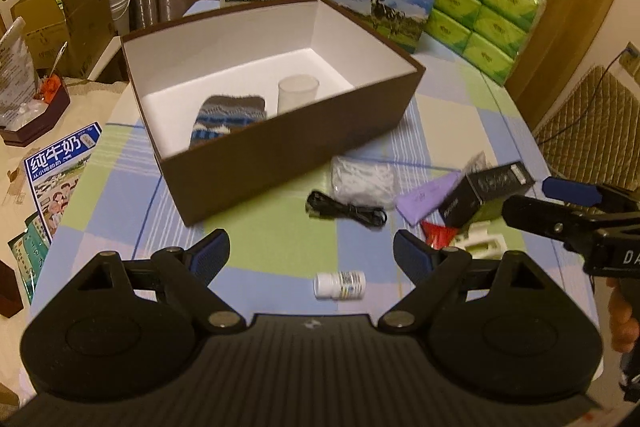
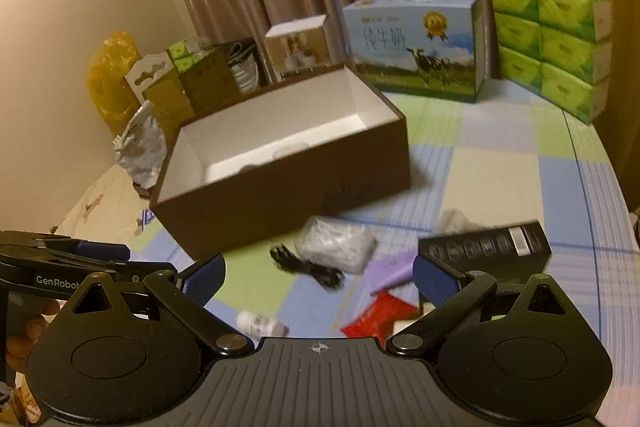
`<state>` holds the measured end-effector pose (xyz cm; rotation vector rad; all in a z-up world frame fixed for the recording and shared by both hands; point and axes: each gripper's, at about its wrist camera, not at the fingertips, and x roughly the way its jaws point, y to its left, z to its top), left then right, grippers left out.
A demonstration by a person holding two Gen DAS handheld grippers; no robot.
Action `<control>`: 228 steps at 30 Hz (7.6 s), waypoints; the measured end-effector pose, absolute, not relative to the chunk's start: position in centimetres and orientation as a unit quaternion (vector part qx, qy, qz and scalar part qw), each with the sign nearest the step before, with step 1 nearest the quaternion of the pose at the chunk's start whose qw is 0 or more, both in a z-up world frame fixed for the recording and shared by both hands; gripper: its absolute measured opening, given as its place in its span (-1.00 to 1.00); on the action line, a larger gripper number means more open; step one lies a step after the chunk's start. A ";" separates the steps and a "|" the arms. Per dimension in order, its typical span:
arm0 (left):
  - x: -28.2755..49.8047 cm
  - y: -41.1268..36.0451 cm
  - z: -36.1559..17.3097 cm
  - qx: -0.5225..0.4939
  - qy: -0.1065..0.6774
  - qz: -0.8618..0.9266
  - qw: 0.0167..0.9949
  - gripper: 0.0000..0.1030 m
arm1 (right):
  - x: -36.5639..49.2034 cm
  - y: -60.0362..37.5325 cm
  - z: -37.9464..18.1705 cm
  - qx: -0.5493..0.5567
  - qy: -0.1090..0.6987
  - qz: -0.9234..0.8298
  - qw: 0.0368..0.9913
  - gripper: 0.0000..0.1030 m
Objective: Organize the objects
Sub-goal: 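Withdraw both tools from the box back over the table, then grasp white pill bottle with left tool while right tool grasps white hair clip, then carry pill bottle with left tool while right tool carries hair clip into box, then open right tool to drop hair clip while left tool releases bottle in box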
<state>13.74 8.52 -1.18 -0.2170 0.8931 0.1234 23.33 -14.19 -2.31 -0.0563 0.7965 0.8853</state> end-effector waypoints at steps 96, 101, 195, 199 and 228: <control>18.8 8.3 -13.7 -0.053 0.503 0.083 0.858 -0.14 | 29.2 -13.7 -15.7 -0.135 0.476 0.303 0.815 0.67; 18.6 8.4 -13.6 -0.054 0.502 0.085 0.859 -0.14 | 29.1 -13.8 -15.6 -0.135 0.477 0.304 0.814 0.66; 26.7 21.8 -0.8 -0.026 0.367 0.097 0.925 -0.14 | 37.2 4.7 -3.4 -0.107 0.361 0.416 0.828 0.66; 28.1 23.1 -1.6 -0.024 0.378 0.104 0.920 -0.14 | 38.7 5.6 -4.3 -0.111 0.372 0.404 0.828 0.65; 35.1 27.9 -7.8 -0.018 0.449 0.117 0.886 -0.14 | 42.3 9.3 -10.0 -0.207 0.405 0.386 0.803 0.66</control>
